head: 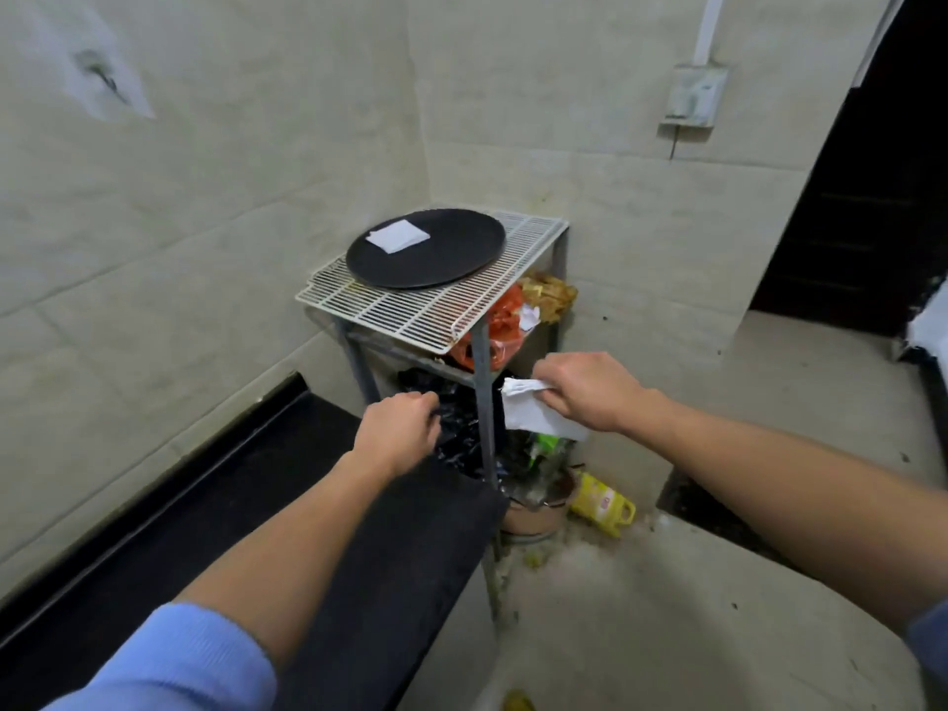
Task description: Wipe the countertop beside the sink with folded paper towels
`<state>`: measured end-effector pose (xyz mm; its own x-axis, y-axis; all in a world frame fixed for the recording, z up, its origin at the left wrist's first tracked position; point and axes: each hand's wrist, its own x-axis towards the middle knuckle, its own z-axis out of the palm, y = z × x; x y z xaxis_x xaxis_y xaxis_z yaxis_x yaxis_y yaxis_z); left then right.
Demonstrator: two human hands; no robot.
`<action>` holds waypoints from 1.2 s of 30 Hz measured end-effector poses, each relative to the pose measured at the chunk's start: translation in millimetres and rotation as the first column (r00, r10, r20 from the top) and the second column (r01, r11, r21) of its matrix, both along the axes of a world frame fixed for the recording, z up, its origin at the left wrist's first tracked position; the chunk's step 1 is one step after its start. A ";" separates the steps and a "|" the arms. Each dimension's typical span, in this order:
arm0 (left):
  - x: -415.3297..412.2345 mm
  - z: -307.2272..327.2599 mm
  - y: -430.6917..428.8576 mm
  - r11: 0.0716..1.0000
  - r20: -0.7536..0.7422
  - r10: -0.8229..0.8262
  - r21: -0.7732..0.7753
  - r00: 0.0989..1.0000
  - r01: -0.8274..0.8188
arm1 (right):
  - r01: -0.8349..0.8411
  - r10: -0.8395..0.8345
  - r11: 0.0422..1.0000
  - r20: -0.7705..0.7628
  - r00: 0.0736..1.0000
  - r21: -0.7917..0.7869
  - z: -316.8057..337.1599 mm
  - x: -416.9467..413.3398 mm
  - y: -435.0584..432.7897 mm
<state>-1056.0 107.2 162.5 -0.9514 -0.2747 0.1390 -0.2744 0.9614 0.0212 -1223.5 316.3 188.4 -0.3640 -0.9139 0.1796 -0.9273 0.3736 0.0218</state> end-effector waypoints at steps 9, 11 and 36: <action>-148.2 38.9 -78.3 0.999 -0.103 0.034 0.020 0.994 -0.033 | -0.050 0.053 0.992 0.021 0.998 -0.116 52.7 -146.0 -90.1; -168.7 42.3 -95.1 0.997 -0.123 0.070 0.021 0.990 -0.068 | -0.051 0.055 0.991 0.029 0.998 -0.120 60.8 -173.2 -111.5; -300.9 9.4 -185.1 0.774 0.056 0.625 0.082 0.778 -0.628 | -0.619 0.532 0.779 0.412 0.740 0.105 64.8 -346.7 -364.0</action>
